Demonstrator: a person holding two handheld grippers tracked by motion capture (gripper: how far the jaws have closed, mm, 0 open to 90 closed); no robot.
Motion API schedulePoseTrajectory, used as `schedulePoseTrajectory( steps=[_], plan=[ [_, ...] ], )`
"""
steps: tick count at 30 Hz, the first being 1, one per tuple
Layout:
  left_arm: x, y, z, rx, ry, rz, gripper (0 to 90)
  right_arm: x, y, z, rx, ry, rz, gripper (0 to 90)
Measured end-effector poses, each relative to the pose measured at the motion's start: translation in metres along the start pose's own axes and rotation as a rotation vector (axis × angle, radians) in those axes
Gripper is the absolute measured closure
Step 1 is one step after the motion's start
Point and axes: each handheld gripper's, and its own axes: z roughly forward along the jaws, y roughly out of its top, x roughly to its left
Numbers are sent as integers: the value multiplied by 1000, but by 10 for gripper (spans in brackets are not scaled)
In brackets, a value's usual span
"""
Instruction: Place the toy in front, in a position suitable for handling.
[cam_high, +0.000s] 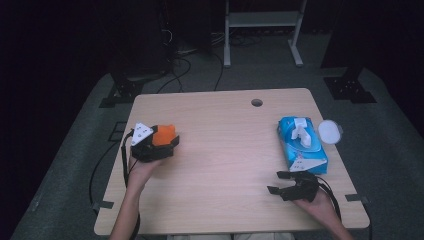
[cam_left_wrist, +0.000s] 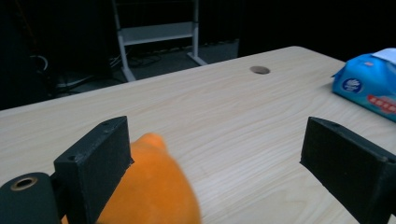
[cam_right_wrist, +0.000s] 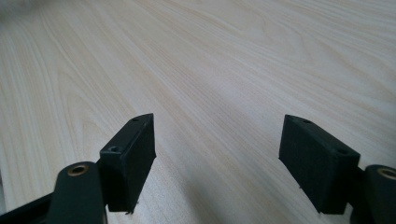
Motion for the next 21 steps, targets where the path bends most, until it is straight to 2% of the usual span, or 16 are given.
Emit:
schedulePoseTrajectory(
  steps=[6, 12, 21],
  plan=[
    [12, -6, -1, 2, 33, -18, 81, 0, 0, 2, 7, 4, 1, 258],
    [25, -16, -2, 7, 64, -54, 81, 0, 0, 5, 14, 10, 3, 258],
    [32, -24, -1, 30, 87, -54, 81, 2, 0, 4, 16, 11, -1, 258]
  ],
)
